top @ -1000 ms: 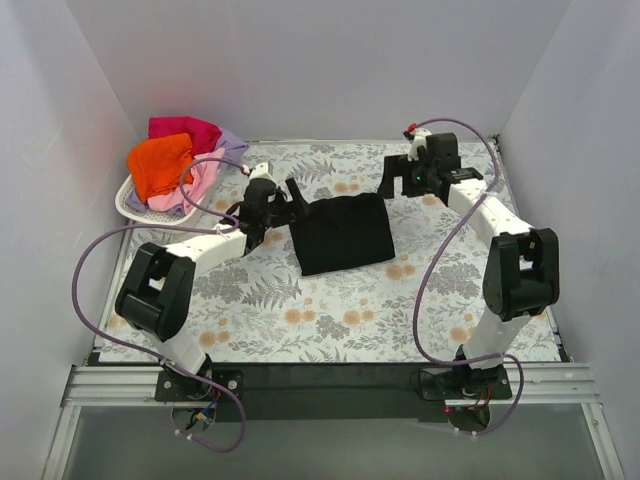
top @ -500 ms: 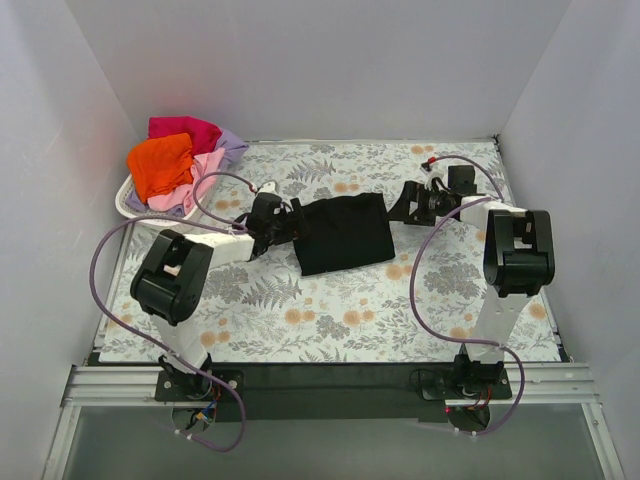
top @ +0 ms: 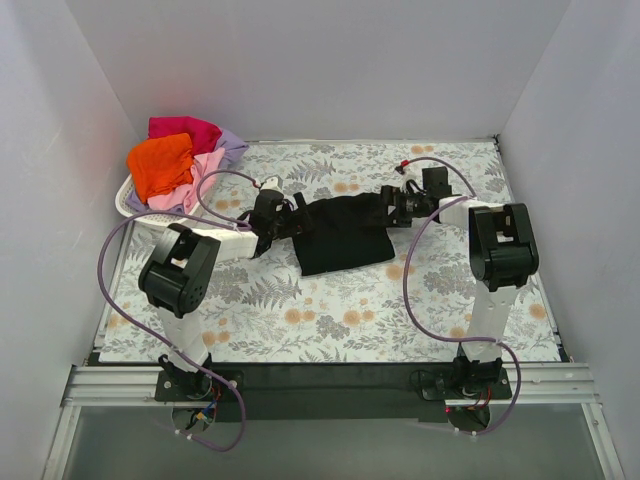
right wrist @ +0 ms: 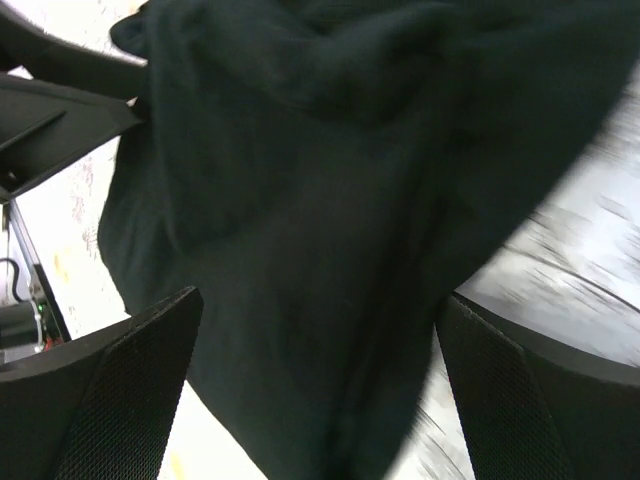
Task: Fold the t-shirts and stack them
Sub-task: Neatly place the folded tshirt to the corner
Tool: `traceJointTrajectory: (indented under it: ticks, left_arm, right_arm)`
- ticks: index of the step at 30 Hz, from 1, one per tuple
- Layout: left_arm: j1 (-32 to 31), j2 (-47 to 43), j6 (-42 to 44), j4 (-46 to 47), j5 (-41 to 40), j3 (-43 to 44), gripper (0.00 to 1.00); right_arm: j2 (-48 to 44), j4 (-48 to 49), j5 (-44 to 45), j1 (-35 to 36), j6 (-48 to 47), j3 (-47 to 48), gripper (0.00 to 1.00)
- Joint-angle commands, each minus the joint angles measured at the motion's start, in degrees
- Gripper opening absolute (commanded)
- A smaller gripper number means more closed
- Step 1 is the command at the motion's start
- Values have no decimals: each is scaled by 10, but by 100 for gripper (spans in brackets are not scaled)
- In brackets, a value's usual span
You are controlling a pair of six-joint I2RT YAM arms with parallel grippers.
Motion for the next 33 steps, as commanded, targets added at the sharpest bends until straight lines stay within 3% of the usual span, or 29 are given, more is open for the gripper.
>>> traceJointTrajectory:
  ticks: [1,7,9,10,11,14,22,26,33]
  left_arm:
    - [1,15,-2,-43,13,-8,84]
    - [1,15,-6,-32,25,-14,84]
    - [1,17,-8,-27,31,-16,84]
    - [0,17,-8,-26,32,-16,84]
    - [0,18,-9,-23,34,-17,84]
    - [0,18,-10,-18,40,-20,84]
    - [-4,22,-12,-9,46,-23,83]
    - [-7,24,-13,-5,51,-24,83]
    - [-7,-5,3,-25,30,-25,83]
  right_arm:
    - [17,13,9,31,5,13,88]
    - [28,19,32,62,17,22,84]
    - [33,20,40,70,17,25,78]
    - [36,19,42,76,18,28,73]
    - [43,19,47,79,20,29,60]
    - [53,19,54,87,24,36,46]
    - [68,19,55,121,32,62,39]
    - [85,19,56,133,38,79,2]
    - [68,5,90,120,23,96,1]
